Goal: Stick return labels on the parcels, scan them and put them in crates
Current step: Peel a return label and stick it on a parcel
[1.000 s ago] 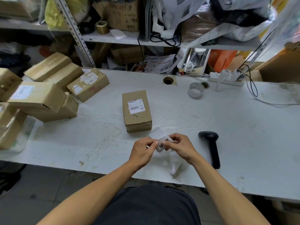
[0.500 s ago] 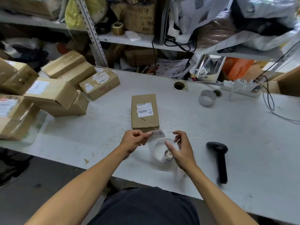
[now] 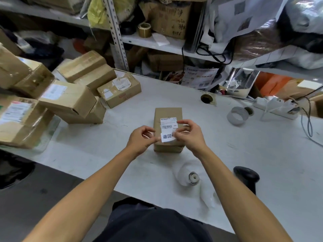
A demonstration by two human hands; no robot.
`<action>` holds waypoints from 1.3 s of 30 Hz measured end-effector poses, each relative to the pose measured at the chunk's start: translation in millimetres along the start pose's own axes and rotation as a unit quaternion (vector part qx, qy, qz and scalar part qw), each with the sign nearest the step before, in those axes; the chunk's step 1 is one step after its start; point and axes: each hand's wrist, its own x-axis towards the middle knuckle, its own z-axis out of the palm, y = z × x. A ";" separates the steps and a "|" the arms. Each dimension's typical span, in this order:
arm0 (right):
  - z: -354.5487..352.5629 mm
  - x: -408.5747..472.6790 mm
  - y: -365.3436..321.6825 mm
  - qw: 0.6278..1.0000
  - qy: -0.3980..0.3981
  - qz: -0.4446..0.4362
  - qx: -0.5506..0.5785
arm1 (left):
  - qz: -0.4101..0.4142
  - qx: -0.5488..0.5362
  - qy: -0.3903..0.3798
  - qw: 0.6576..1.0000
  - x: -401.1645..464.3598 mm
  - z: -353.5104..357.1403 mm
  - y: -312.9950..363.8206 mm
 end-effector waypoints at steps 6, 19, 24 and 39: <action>25.0 3.9 13.0 0.942 0.098 -0.021 -0.320 | -0.054 0.057 -0.014 0.997 20.9 9.5 -15.4; 20.1 -35.8 9.8 0.952 0.213 0.124 -0.183 | -0.079 -0.101 -0.130 0.983 14.0 19.0 -9.1; -16.9 -90.1 8.6 0.951 0.281 0.074 -0.107 | 0.007 -0.113 -0.183 0.977 -18.3 38.8 25.3; -207.4 -376.9 128.7 0.842 0.531 0.089 0.021 | 0.079 -0.096 -0.449 0.885 -247.5 299.1 87.5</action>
